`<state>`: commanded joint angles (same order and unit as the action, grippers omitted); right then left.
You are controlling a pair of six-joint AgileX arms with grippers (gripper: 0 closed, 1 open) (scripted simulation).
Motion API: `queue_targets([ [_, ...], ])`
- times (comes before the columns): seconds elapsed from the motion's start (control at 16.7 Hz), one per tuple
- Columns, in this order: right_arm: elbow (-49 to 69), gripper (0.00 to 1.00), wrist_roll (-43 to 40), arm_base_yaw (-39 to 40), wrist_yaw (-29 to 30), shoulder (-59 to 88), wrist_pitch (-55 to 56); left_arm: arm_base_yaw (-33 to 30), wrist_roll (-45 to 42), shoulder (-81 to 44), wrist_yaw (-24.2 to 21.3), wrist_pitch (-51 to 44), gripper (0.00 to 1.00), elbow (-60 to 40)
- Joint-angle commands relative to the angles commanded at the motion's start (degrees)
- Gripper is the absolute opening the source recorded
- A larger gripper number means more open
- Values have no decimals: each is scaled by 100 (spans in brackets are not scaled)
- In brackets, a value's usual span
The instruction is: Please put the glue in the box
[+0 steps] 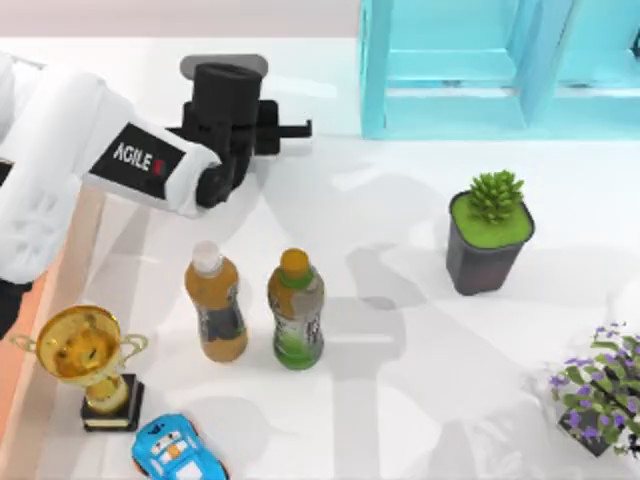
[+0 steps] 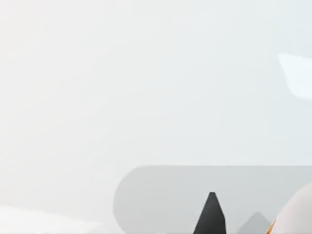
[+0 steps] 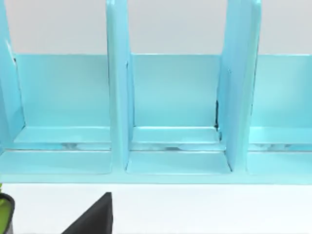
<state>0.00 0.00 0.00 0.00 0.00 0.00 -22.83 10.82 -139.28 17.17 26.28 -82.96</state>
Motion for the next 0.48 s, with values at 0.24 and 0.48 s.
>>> queue_targets([
  [0.24,0,100,0,0,0,0,0,0,0,0,0,0,0,0],
  [0.48,0,100,0,0,0,0,0,9,-7,209,-3,-202,0,-66],
])
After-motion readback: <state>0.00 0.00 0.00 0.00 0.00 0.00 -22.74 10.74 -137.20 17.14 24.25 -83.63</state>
